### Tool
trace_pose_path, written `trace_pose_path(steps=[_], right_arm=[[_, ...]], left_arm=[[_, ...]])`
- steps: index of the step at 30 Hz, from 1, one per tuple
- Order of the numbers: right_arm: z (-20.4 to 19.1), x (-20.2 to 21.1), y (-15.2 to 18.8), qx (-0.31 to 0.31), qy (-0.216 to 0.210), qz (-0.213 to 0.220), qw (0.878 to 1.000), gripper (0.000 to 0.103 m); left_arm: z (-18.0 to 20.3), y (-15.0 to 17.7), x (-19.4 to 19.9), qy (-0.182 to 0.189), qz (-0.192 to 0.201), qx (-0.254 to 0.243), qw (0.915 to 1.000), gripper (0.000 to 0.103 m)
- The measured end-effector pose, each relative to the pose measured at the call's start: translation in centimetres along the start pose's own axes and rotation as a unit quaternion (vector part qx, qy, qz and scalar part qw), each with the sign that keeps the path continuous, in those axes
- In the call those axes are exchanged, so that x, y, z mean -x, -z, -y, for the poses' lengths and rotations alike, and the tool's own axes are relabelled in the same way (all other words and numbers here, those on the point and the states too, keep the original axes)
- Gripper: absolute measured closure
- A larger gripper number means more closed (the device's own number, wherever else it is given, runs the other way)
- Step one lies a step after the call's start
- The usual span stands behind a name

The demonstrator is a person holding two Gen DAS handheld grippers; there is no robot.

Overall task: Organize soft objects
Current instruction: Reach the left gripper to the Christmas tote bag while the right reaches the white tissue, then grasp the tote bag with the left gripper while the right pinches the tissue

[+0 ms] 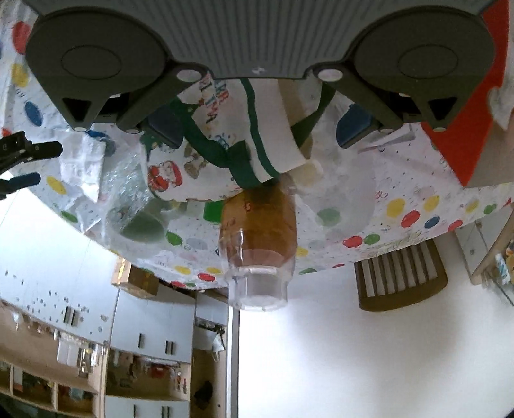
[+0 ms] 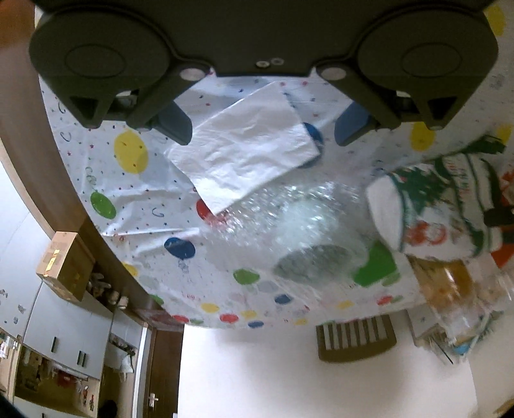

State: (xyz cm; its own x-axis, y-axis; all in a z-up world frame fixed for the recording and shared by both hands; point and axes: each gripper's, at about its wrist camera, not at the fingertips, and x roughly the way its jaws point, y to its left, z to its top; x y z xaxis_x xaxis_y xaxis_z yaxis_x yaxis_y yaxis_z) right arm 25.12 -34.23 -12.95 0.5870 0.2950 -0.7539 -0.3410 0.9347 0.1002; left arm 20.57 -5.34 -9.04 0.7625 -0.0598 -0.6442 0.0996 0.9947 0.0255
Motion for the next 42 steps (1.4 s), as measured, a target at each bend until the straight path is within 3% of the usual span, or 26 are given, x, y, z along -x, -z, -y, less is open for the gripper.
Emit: trace_pose_path(steps=[11,22,27,33,34,37,42], right_arm=[[0.5,-5.3,-0.3,0.023,-0.001,-0.031,0.999,0.014],[0.3,-6.2,0.0,0.037,0.0,-0.032,0.999,0.022],[0.1,-5.8,0.2,0.036,0.001,-0.027,0.999,0.039],[0.2,-5.3,0.5,0.029,0.008,-0.02,0.999,0.06],[0.2,-5.1,0.6,0.027,0.01,-0.019,0.999,0.063],[0.2,-4.9,0.6,0.024,0.017,-0.019,0.999,0.084],[0.1,-4.0,0.9,0.027,0.026,-0.011,0.999,0.099]], left_arm=[[0.7,0.4,-1.4,-0.012,-0.003,-0.01,0.9999,0.004],[1.5,0.3,-1.7,-0.046,-0.009,-0.015,0.9988,0.038],[1.7,0.5,-1.1,-0.056,-0.006,-0.014,0.9983,0.06],[2.0,0.8,-0.2,-0.064,0.001,-0.018,0.9978,0.08],[2.0,0.9,0.0,-0.064,0.003,-0.018,0.9978,0.082],[2.1,1.0,0.5,-0.06,0.008,-0.018,0.998,0.087],[2.4,1.2,1.5,-0.051,0.017,-0.027,0.9982,0.091]])
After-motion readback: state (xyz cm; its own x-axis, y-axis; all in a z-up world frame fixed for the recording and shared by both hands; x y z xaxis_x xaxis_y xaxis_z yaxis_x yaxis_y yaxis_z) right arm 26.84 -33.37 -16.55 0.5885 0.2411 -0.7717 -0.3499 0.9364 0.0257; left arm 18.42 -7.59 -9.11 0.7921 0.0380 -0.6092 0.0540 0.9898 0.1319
